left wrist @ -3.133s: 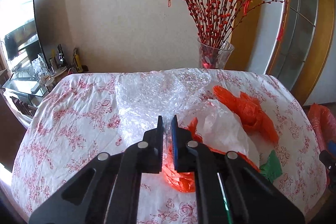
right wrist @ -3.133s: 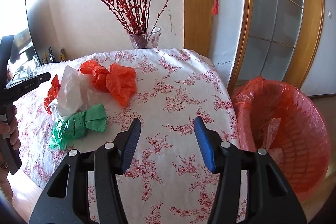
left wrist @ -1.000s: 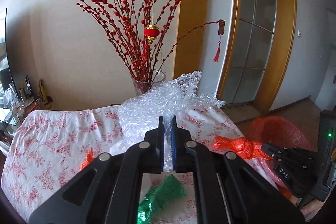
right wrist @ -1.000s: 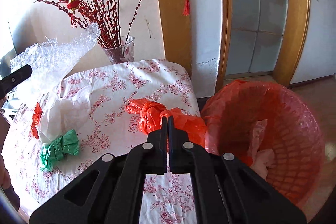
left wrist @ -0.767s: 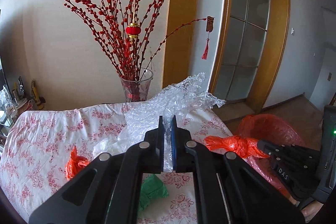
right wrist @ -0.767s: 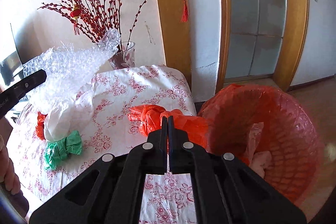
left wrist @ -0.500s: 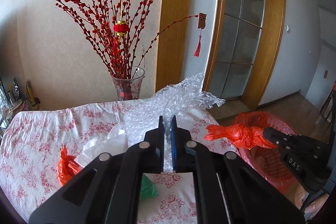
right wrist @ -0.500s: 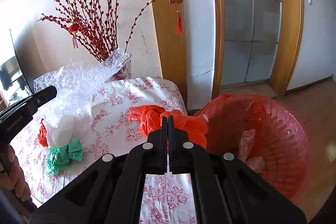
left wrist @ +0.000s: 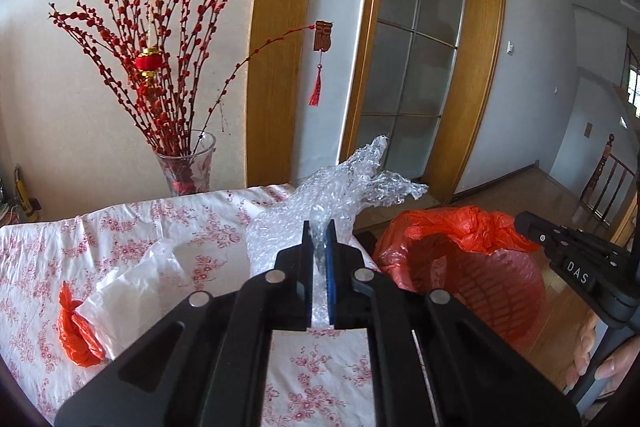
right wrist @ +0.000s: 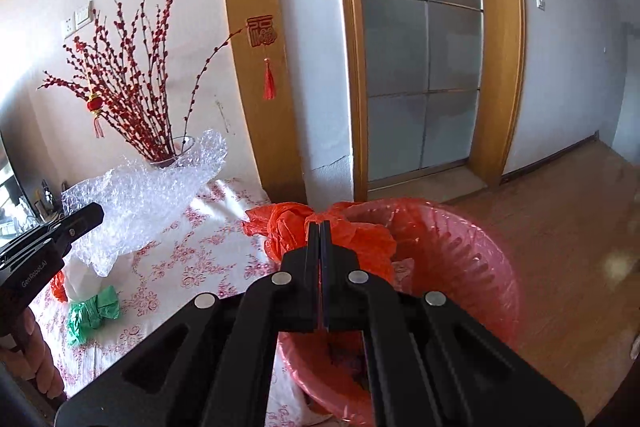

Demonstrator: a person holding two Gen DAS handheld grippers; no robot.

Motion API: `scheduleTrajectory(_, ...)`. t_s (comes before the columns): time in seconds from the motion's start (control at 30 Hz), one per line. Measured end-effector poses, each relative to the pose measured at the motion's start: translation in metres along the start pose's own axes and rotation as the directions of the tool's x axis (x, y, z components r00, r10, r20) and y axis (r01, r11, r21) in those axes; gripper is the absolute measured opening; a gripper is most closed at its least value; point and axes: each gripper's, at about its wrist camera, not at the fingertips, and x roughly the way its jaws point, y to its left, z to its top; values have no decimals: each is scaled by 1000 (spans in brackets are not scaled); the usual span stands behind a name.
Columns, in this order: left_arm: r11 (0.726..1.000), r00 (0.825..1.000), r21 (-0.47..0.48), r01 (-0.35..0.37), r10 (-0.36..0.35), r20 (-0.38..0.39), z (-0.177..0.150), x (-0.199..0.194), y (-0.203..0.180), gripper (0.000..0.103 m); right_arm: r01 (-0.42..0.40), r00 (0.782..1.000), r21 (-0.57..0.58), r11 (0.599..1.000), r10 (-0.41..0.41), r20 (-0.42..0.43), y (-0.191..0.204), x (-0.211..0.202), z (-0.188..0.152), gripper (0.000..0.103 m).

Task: Collect trash
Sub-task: 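Carry the bubble wrap and the red bag over the basket with both tools, then open both tools to drop the bubble wrap and red bag into the basket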

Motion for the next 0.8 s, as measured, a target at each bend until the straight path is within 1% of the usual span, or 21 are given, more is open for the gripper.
scheduleTrajectory(0.2,997,997,25,72,-71,-8,-1,6,-32,6,80,997,41,996,-81,16,-35,-10,-1,1)
scheduleTrajectory(0.33,992,993,38,121,-120,-19,-2,11,-55,6,118,993,68,991,-119,13,-52,-14,-4,1)
scheduleTrajectory(0.6,977,978,59,203,-200,-57,-9,27,-92,7,154,988,112,982,-155,6,-74,-14,-9,1)
scheduleTrajectory(0.8,968,968,67,240,-234,-85,-14,40,-112,6,168,985,135,977,-170,7,-85,-13,-10,1)
